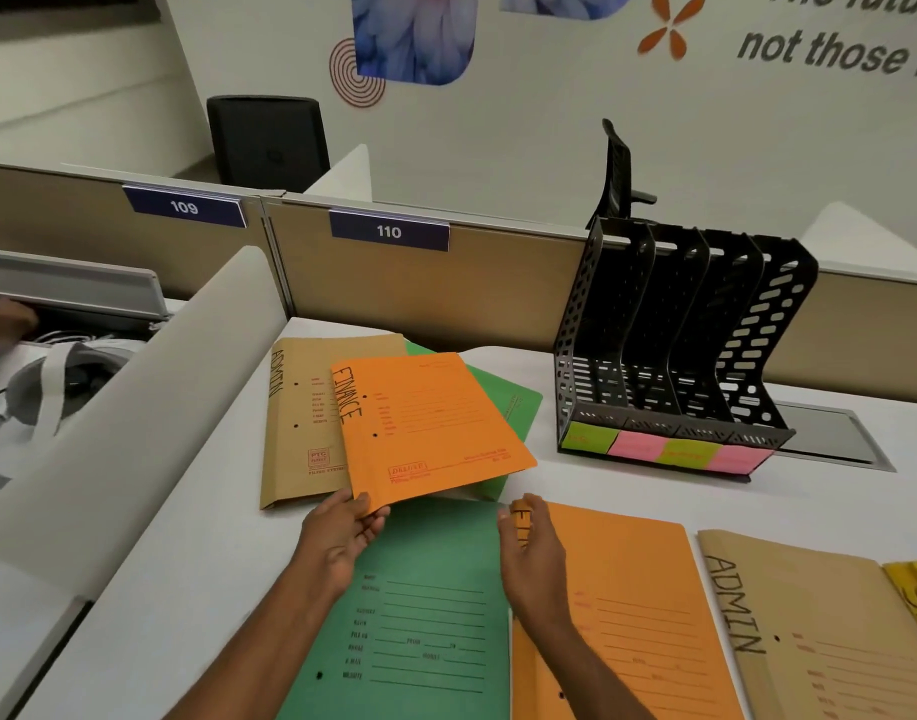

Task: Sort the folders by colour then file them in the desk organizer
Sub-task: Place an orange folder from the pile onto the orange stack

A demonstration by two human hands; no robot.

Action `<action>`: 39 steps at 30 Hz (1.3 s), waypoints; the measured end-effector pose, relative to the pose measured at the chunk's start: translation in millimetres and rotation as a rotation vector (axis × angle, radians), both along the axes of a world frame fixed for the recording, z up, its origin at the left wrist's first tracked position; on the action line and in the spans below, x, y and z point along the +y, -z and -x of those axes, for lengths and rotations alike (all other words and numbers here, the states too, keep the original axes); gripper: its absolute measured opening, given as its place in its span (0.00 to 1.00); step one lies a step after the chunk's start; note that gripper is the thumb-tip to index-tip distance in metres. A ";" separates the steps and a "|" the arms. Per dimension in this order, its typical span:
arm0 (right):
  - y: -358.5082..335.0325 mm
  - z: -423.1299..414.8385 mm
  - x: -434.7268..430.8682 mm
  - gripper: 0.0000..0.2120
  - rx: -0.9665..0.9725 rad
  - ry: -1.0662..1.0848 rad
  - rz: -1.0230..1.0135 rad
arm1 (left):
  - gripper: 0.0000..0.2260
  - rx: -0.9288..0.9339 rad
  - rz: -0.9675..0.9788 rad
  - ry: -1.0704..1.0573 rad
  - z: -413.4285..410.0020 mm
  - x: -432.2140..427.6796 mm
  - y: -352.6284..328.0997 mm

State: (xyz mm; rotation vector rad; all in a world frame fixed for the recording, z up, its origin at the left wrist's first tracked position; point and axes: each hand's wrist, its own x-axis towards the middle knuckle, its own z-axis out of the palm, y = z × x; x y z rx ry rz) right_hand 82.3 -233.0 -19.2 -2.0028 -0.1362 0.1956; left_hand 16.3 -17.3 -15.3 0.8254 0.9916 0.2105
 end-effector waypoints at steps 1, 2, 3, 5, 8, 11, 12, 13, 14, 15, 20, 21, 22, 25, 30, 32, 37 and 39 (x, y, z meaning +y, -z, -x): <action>-1.6 -4.7 -0.7 0.18 0.055 0.053 -0.044 | 0.16 -0.018 0.009 0.009 5.9 0.9 -1.3; -3.5 -9.3 -2.0 0.21 0.114 0.105 -0.081 | 0.15 -0.036 0.017 0.018 11.8 1.8 -2.2; -4.6 -14.4 -4.2 0.22 0.181 0.145 -0.124 | 0.14 -0.054 0.027 0.024 17.7 1.5 -2.6; -5.1 -24.2 -9.5 0.20 0.351 0.190 -0.312 | 0.14 -0.086 0.049 0.030 31.6 0.8 -3.7; -10.3 -34.9 -20.6 0.19 0.589 0.181 -0.518 | 0.12 -0.112 0.050 0.071 53.3 -4.5 -5.4; -8.5 -38.1 -33.0 0.15 0.639 0.134 -0.475 | 0.12 -0.129 0.025 0.131 71.9 -15.6 -7.5; -8.7 -36.9 -37.1 0.13 0.630 0.125 -0.449 | 0.12 -0.136 0.012 0.153 77.2 -20.1 -8.9; -8.8 -35.1 -41.8 0.11 0.616 0.109 -0.419 | 0.12 -0.138 -0.005 0.178 82.1 -25.3 -10.5; -9.1 -32.8 -47.2 0.10 0.602 0.088 -0.394 | 0.13 -0.137 -0.024 0.206 86.7 -30.8 -12.2; -10.0 -30.1 -53.5 0.09 0.590 0.069 -0.374 | 0.13 -0.133 -0.042 0.235 91.5 -37.0 -13.6; -17.6 -14.3 -102.1 0.11 0.542 0.048 -0.344 | 0.16 -0.072 -0.144 0.435 111.9 -71.5 -20.4; -18.9 -10.8 -115.0 0.11 0.533 0.034 -0.346 | 0.17 -0.060 -0.164 0.491 113.6 -78.1 -22.3; -20.2 -6.7 -127.7 0.11 0.523 0.020 -0.348 | 0.18 -0.049 -0.179 0.535 113.8 -85.3 -24.0; -18.2 6.1 -165.0 0.11 0.500 0.011 -0.318 | 0.21 -0.029 -0.182 0.577 108.5 -110.6 -27.6; -3.9 28.5 -217.0 0.14 0.537 0.054 -0.285 | 0.20 0.034 -0.258 0.528 94.8 -153.6 -18.7; -1.0 36.7 -235.3 0.15 0.545 0.080 -0.267 | 0.18 0.055 -0.280 0.527 91.6 -170.6 -13.3; 11.7 47.5 -278.7 0.16 0.465 0.078 -0.169 | 0.18 0.051 -0.305 0.613 90.4 -206.8 -2.2; 14.4 52.1 -290.7 0.16 0.413 0.091 -0.128 | 0.20 0.059 -0.318 0.635 88.7 -218.1 0.5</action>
